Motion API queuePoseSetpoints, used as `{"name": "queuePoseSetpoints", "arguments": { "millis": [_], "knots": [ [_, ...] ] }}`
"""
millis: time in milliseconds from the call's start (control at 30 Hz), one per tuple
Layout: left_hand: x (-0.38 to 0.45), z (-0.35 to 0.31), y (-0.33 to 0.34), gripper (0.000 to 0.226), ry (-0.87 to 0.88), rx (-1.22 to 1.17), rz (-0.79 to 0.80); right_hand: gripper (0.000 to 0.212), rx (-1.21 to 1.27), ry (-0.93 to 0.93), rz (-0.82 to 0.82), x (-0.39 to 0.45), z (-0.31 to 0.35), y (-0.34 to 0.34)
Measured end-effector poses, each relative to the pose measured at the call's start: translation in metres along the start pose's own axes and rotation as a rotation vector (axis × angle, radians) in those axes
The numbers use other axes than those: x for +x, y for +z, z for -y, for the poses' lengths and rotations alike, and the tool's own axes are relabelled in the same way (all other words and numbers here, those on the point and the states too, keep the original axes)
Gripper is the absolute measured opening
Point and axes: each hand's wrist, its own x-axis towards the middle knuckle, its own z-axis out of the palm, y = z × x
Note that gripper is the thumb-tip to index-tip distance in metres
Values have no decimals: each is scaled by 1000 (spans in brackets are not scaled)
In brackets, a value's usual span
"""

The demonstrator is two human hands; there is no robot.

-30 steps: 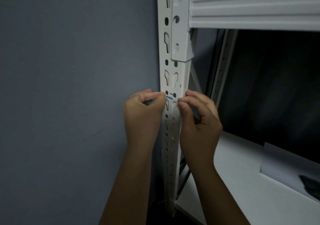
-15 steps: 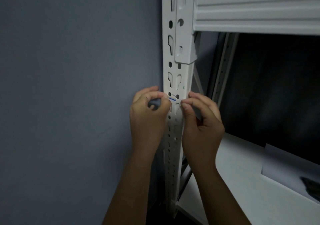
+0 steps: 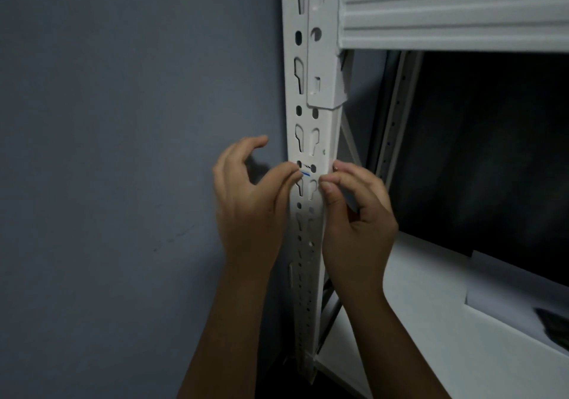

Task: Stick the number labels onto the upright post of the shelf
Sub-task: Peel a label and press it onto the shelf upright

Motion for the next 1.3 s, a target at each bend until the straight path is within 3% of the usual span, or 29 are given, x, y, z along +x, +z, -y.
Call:
{"name": "queuePoseSetpoints", "arguments": {
  "millis": [233, 533, 733, 1167, 1300],
  "knots": [
    [-1, 3, 15, 20, -69, -108, -76, 21, 31, 16, -17, -1, -1, 3],
    [-9, 1, 19, 6, -97, -150, 54, 23, 46, 40, -44, -4, 2, 7],
    [-11, 4, 11, 17, -182, -219, 77, 23, -5, -42, -42, -1, -2, 3],
    [-3, 14, 13, 19, -105, -287, 72, 21, 1, -47, -63, -3, -6, 6],
    [-1, 14, 13, 8, -125, -317, 89, 22, 6, -39, -82, -4, -4, 8]
  ]
}}
